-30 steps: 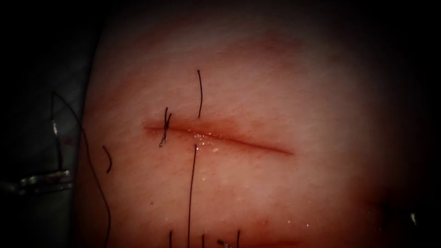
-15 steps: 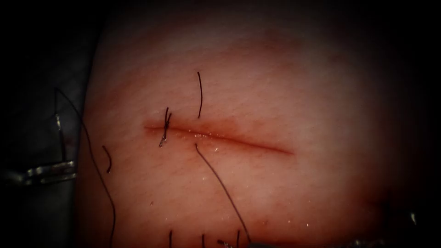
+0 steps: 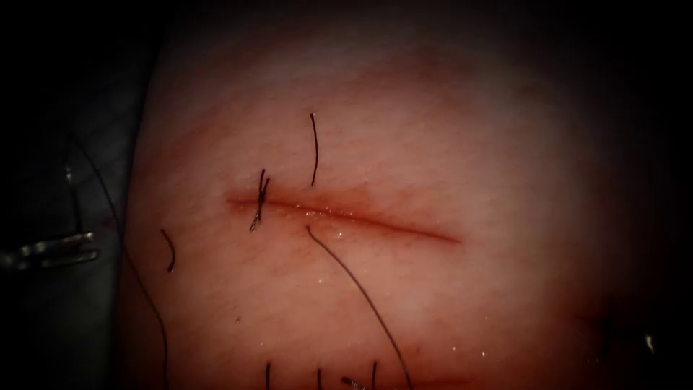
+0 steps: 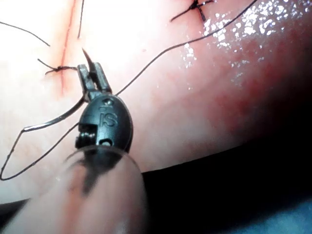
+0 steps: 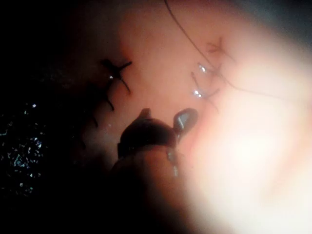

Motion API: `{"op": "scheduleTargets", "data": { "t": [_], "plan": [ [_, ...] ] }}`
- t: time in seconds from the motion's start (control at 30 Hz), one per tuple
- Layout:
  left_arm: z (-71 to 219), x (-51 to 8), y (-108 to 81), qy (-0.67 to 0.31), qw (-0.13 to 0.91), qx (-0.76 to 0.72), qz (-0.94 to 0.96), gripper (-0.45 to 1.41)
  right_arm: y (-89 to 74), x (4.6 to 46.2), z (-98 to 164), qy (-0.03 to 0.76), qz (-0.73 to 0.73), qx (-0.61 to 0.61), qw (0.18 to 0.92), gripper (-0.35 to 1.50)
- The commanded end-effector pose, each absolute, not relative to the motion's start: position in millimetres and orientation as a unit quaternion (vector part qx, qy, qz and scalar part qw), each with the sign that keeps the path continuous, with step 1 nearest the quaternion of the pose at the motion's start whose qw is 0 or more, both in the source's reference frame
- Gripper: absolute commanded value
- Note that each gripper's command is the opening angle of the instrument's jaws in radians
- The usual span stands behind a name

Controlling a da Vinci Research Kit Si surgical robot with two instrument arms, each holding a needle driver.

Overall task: Wound Closure
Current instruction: Set the needle down with the left hand.

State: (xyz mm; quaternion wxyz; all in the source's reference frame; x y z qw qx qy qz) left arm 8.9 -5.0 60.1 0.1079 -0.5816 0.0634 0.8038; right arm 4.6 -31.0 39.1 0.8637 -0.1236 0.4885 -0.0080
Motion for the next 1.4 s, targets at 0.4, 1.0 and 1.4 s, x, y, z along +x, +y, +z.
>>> {"op": "scheduleTargets", "data": {
  "t": [0.4, 1.0, 1.4],
  "plan": [
    [65, 6.7, -1.5, 0.081, 0.135, -0.575, 0.803, -0.45, -22.3, 8.6, 48, 0.452, 0.232, -0.103, 0.855, 1.38],
    [76, 3.8, 11.3, 0.107, 0.19, -0.534, 0.817, -0.45, -19.9, 11.4, 51, 0.45, 0.287, -0.102, 0.839, 1.35],
    [83, -1.5, 14.8, 0.083, 0.179, -0.515, 0.834, -0.45, -19.7, 11.8, 52, 0.449, 0.292, -0.105, 0.838, 1.33]
  ]
}}
